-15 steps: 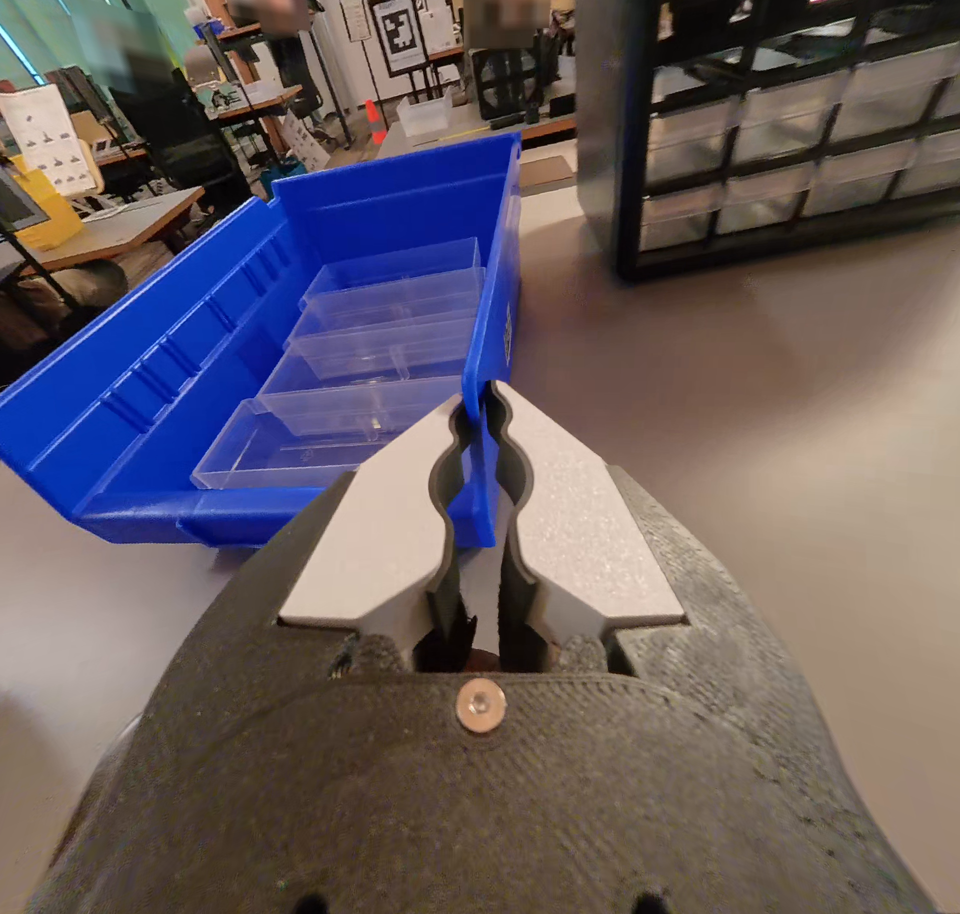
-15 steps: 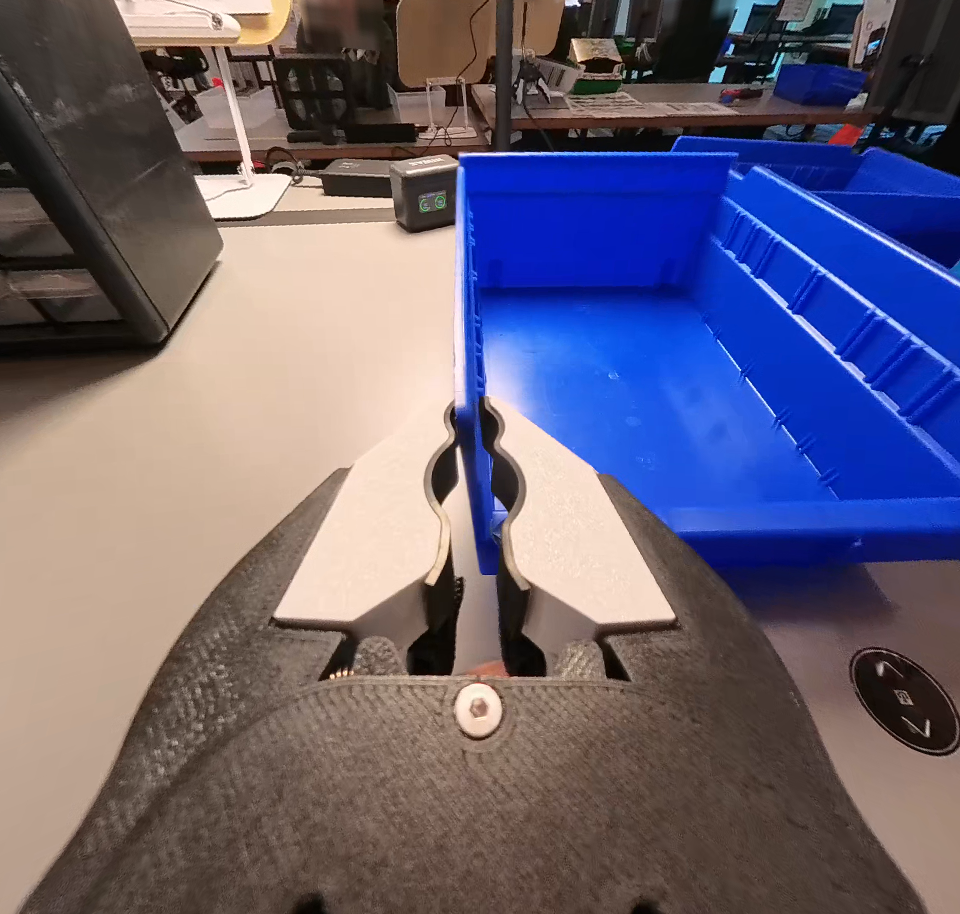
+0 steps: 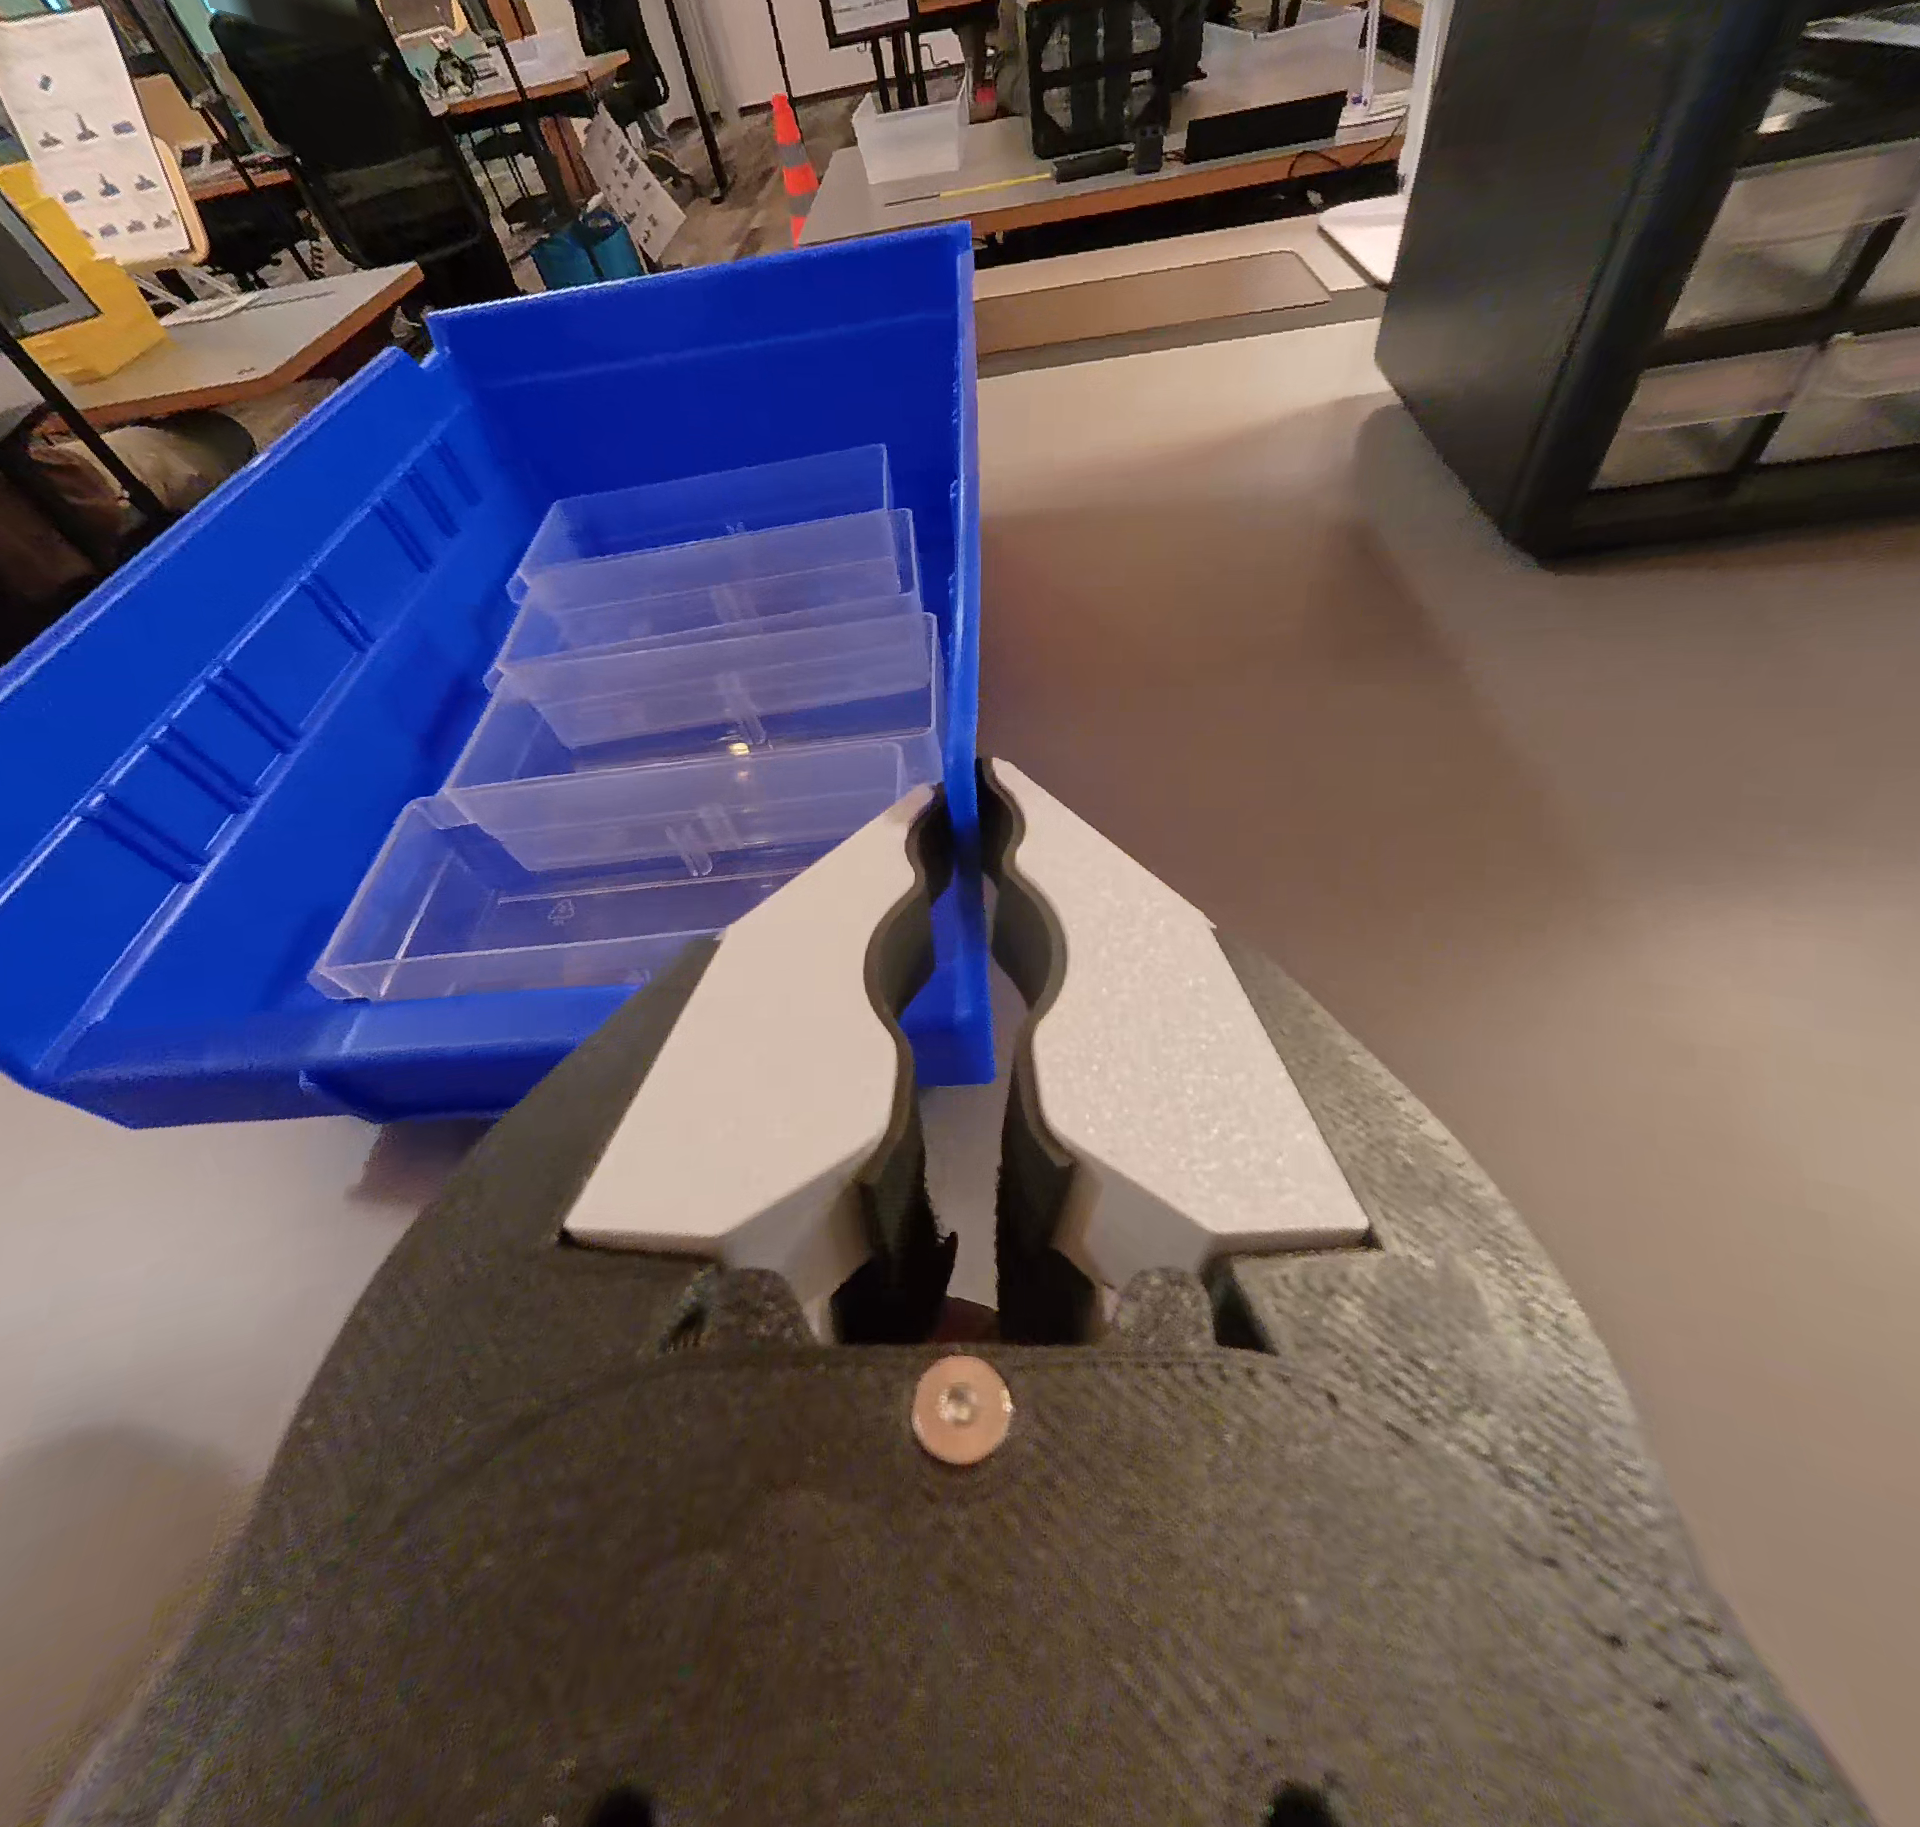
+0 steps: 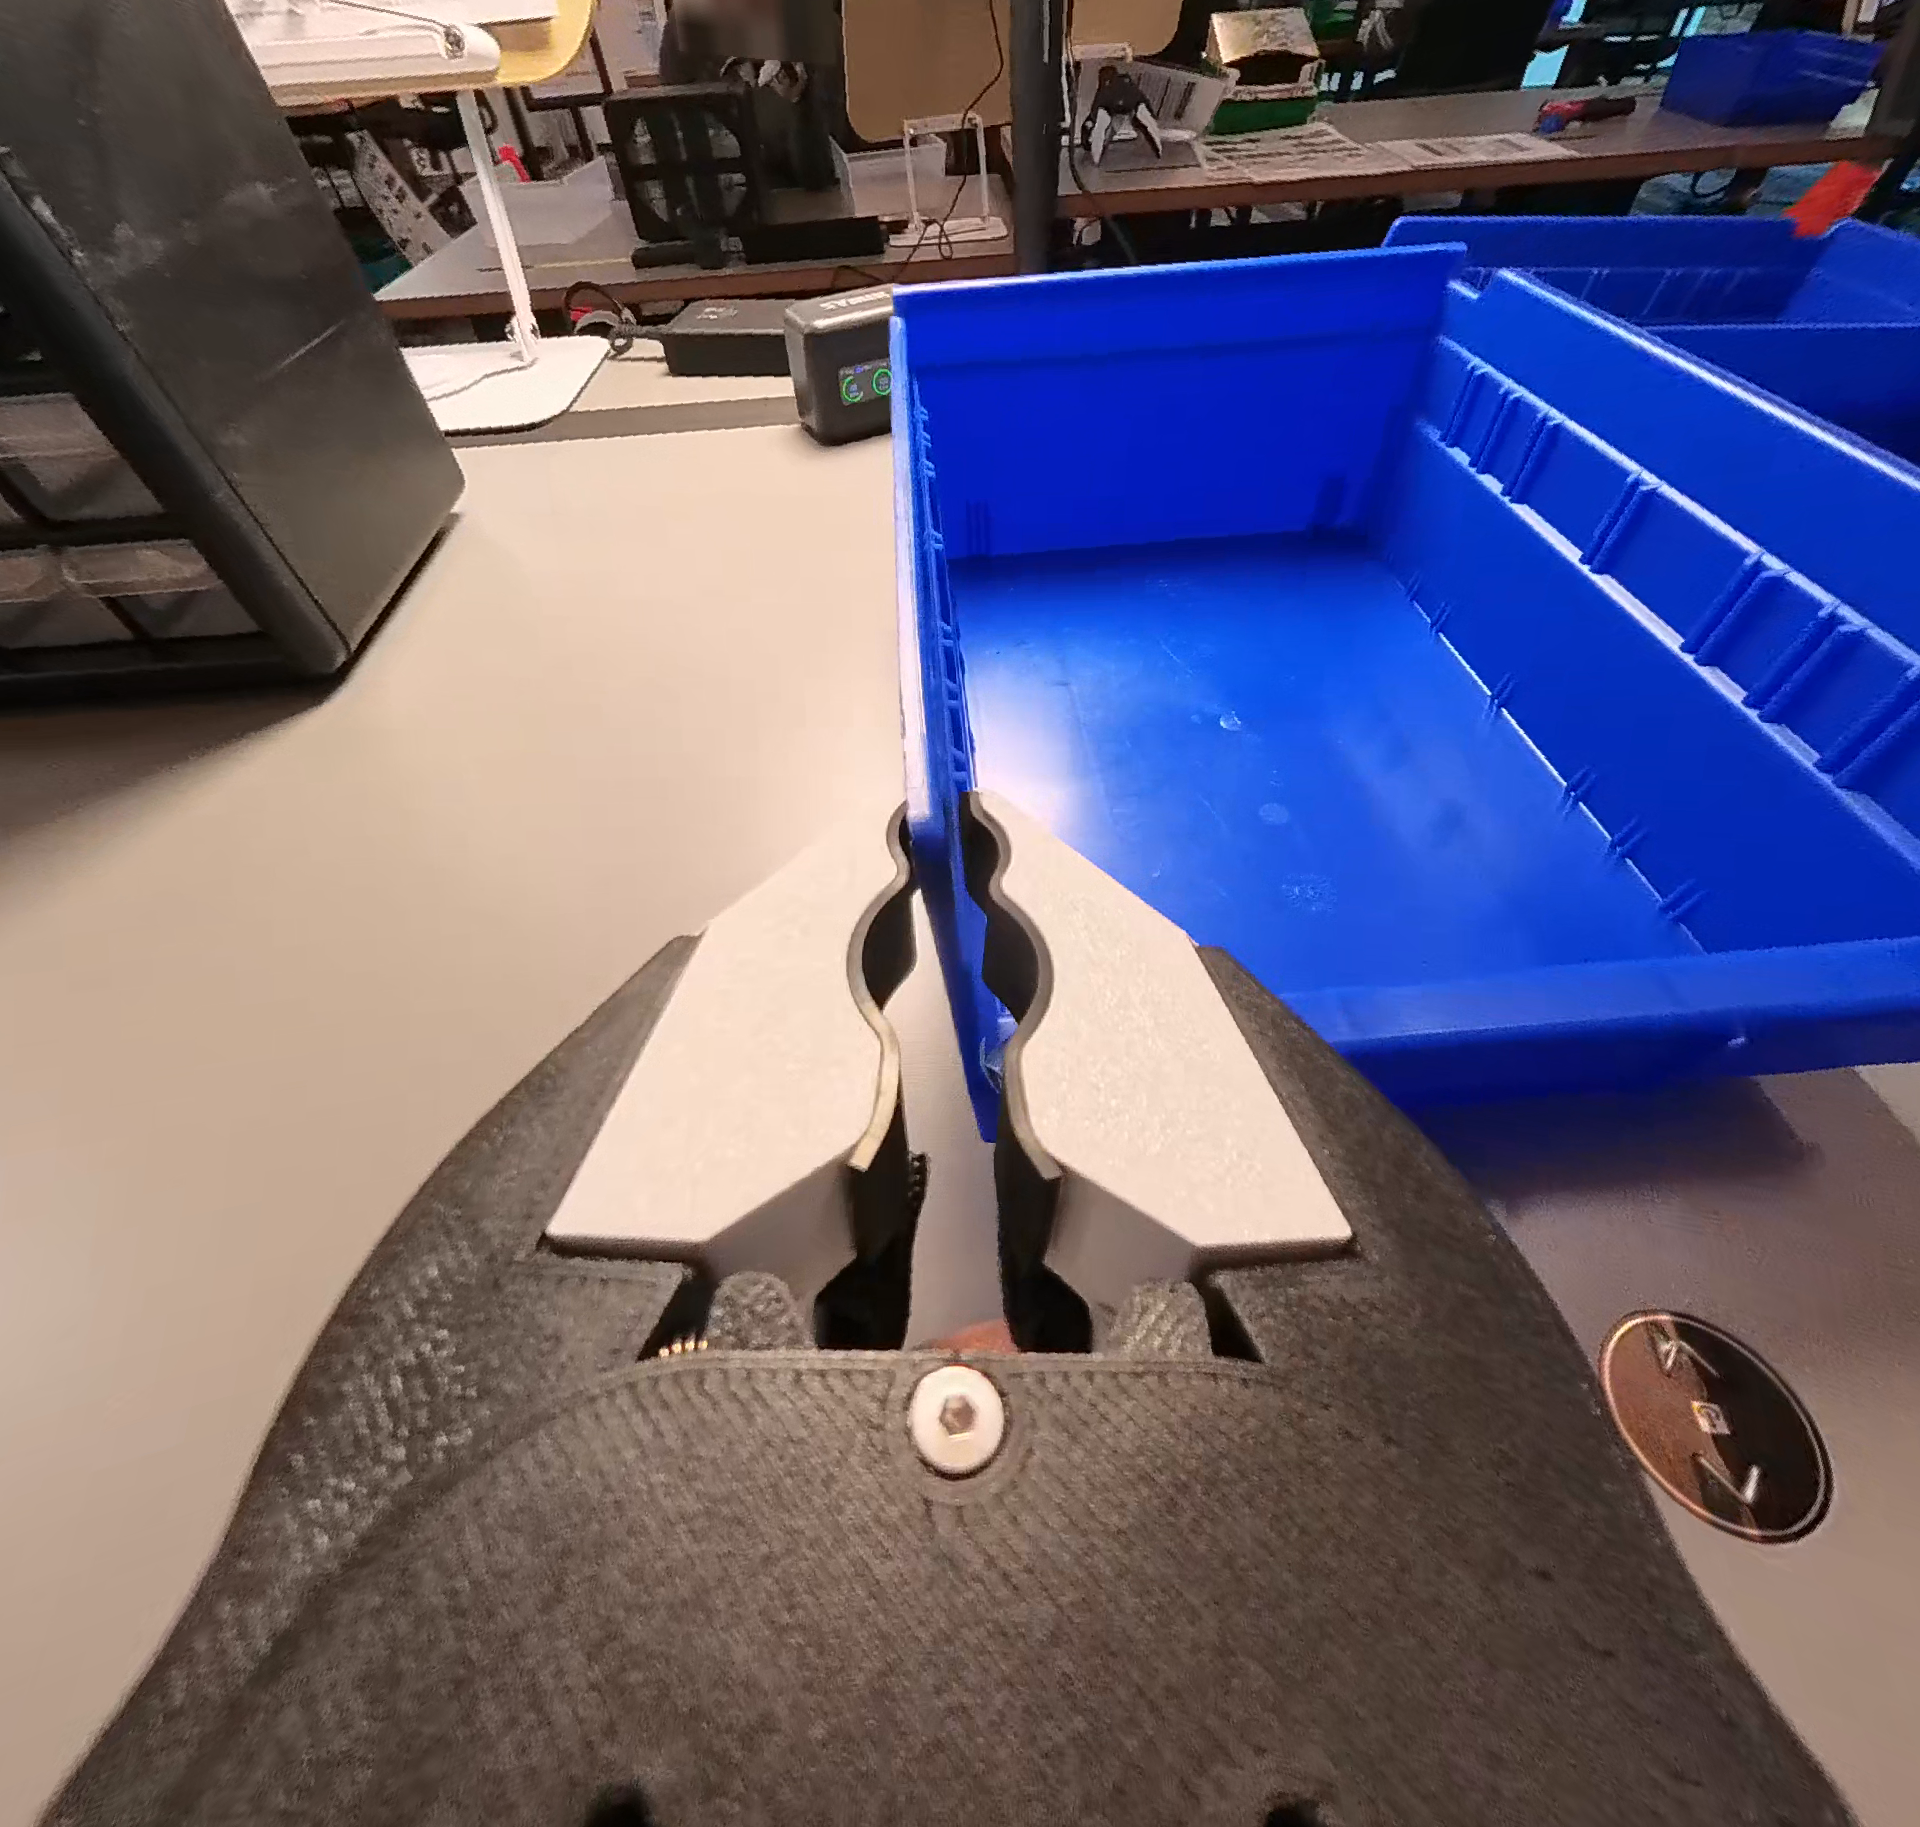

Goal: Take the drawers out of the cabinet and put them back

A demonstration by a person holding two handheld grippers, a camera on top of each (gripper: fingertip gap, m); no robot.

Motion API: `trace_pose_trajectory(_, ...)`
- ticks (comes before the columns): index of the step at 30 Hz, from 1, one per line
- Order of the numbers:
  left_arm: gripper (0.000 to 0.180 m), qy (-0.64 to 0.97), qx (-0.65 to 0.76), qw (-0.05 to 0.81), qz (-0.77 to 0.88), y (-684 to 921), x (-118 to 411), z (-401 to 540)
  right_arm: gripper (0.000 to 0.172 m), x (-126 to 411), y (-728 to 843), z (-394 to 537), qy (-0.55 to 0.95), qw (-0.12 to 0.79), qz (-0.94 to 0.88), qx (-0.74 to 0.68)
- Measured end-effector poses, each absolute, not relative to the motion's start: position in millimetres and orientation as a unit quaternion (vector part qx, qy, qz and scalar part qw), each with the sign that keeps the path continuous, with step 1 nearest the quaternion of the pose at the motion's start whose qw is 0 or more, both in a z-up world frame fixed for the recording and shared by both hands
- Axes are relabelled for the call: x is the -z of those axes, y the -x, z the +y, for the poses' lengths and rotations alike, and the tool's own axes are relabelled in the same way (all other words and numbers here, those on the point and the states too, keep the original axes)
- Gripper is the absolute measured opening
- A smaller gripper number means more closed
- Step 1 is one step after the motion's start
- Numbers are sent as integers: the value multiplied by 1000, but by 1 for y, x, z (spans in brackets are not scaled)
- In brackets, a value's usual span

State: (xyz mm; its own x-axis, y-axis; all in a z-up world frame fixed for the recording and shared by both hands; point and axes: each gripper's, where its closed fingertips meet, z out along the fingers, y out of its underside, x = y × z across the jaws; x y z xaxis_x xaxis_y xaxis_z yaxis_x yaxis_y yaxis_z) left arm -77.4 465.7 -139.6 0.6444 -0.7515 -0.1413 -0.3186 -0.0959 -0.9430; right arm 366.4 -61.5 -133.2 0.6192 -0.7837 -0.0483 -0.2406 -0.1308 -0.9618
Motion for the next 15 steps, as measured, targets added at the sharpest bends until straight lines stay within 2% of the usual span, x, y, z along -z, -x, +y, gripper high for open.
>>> trace_pose_trajectory(9, 4, 718, 214, 544, 378, 81, 141, 478, 8, 134, -368, -61, 717, 545, 364, 238)
trace_pose_trajectory(12, 36, 721, 257, 526, 371, 85, 134, 461, 33, 125, -354, -65, 721, 546, 359, 231)
trace_pose_trajectory(15, 41, 707, 277, 534, 371, 98, 113, 443, 41, 106, -337, -71, 719, 549, 339, 257)
